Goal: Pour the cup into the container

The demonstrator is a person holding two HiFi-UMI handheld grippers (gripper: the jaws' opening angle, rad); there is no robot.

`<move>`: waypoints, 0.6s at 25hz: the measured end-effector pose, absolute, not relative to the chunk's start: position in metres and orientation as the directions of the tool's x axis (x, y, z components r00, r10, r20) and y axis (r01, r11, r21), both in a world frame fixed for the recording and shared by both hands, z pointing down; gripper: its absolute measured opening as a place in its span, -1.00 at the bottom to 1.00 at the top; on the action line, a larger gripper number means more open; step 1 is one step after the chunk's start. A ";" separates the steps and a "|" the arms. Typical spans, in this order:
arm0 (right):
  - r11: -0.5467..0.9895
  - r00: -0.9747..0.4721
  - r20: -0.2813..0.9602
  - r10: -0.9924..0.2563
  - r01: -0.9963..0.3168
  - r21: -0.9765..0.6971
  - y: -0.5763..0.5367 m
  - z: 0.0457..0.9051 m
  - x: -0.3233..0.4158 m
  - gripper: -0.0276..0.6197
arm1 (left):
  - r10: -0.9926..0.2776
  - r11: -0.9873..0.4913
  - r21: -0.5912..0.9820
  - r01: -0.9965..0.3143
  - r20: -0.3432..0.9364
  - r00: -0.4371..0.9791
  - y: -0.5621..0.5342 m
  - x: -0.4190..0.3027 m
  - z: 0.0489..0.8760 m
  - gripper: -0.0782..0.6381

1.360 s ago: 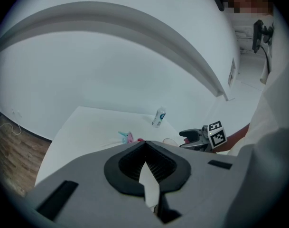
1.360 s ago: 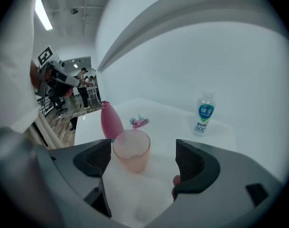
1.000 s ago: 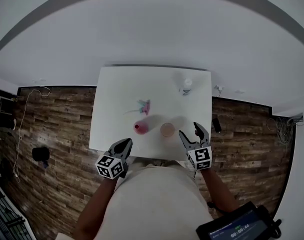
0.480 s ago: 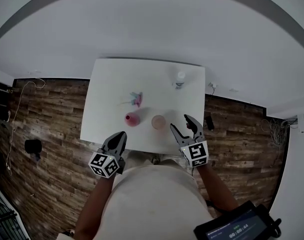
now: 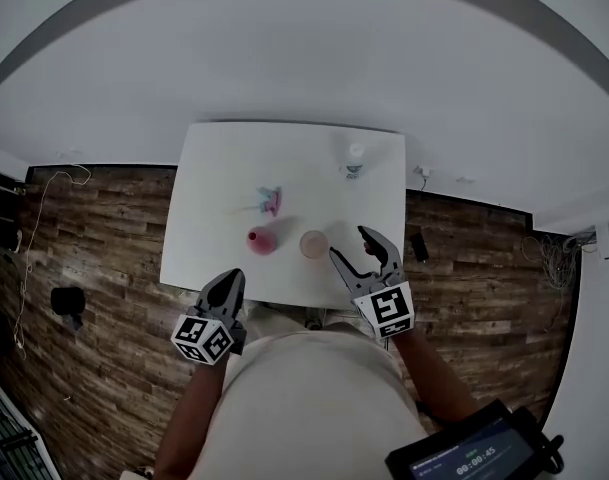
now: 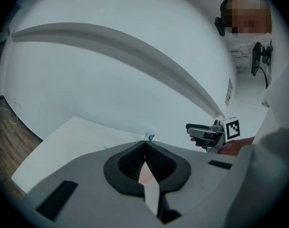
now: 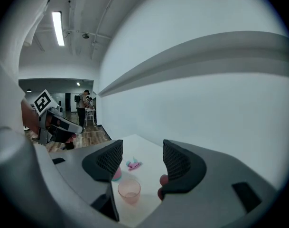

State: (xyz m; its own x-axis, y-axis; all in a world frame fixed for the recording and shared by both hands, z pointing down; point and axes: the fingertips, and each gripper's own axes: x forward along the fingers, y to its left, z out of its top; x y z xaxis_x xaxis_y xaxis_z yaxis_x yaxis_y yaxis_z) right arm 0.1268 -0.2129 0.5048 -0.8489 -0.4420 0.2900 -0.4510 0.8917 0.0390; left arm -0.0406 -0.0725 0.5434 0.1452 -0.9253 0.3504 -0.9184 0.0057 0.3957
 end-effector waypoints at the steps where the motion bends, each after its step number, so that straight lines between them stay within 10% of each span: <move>1: 0.889 -0.849 0.279 -0.449 -0.455 0.044 -0.211 0.500 0.125 -0.07 | -0.927 0.004 0.395 -0.919 0.346 0.145 -0.073 -0.042 0.541 -0.75; 15: 0.851 -0.813 0.258 -0.522 -0.515 0.103 -0.192 0.490 0.087 -0.09 | -0.917 -0.068 0.354 -0.933 0.346 0.198 -0.084 -0.090 0.540 -0.75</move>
State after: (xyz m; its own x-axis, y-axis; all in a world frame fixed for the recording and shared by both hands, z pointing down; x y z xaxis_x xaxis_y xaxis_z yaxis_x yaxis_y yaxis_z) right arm 0.0870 -0.1918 0.4901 -0.8128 -0.5225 0.2575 -0.5145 0.8512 0.1031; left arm -0.0900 -0.0841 0.5397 0.1984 -0.9169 0.3464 -0.9329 -0.0682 0.3537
